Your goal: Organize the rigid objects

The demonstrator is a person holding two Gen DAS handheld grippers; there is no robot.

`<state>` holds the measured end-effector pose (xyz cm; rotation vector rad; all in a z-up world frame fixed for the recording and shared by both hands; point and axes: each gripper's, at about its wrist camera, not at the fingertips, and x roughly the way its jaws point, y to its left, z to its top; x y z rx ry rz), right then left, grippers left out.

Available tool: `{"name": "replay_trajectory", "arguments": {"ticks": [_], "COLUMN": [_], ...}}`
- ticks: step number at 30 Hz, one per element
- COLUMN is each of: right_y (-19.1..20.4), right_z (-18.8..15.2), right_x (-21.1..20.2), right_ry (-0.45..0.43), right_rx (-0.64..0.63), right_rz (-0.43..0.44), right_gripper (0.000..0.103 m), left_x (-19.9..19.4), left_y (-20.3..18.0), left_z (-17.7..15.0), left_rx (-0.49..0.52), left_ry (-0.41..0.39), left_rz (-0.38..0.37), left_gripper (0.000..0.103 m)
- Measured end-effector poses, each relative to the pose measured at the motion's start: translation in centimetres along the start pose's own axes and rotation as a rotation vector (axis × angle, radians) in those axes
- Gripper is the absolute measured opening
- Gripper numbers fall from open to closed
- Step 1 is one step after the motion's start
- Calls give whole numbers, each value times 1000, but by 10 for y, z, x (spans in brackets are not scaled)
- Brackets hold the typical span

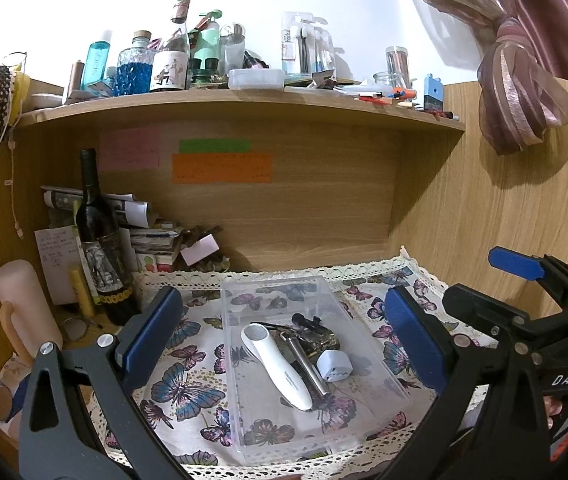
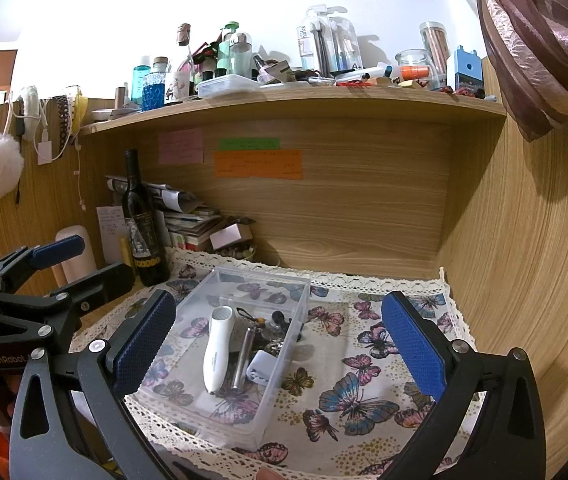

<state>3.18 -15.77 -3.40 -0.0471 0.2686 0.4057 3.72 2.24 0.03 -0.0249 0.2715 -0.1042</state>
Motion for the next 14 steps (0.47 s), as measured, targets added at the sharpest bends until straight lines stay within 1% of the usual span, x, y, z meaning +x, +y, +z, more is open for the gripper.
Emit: {"name": "replay_trajectory", "arguments": {"ticks": [3, 14], "right_y": [0, 0], "right_z": [0, 1], "right_x": [0, 1], "right_ry": [1, 5], "right_rx": [1, 12], "right_rz": [3, -6], "right_gripper": [103, 103], "left_x": [-1, 1], "left_y": [-1, 1], "left_z": [0, 1], "left_rx": [5, -1], "left_ry": [-7, 2], "left_rz": [8, -1], "left_gripper": [103, 103]}}
